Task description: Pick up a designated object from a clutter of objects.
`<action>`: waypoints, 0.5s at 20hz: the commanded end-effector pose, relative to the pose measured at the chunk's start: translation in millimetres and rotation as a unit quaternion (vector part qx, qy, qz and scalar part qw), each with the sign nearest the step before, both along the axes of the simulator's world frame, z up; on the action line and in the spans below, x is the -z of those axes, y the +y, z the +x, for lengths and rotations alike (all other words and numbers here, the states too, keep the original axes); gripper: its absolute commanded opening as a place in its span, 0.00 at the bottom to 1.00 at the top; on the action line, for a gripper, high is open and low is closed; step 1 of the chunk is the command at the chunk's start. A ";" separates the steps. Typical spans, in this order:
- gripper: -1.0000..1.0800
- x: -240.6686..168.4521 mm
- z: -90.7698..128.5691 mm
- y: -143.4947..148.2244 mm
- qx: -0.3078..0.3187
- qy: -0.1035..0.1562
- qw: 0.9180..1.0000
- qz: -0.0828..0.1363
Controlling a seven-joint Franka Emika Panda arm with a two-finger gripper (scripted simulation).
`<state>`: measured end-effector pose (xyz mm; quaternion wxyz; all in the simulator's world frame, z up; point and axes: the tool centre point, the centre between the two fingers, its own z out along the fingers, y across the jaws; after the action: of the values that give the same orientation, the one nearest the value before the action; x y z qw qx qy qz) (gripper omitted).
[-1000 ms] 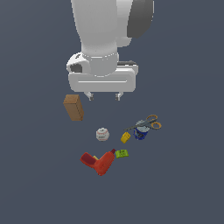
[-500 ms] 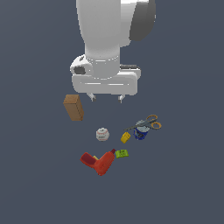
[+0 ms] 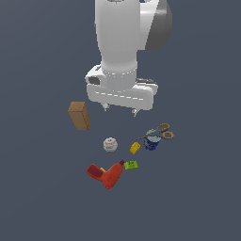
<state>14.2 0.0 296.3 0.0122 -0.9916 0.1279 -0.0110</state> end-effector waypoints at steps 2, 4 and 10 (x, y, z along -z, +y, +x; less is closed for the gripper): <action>0.96 8.2 0.4 8.7 0.035 0.002 0.999 -0.001; 0.96 12.8 0.4 13.6 0.055 0.003 0.998 -0.001; 0.96 26.8 0.1 28.6 0.115 0.005 0.993 -0.002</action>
<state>14.4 24.8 273.1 0.0091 -0.9741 0.2260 -0.0079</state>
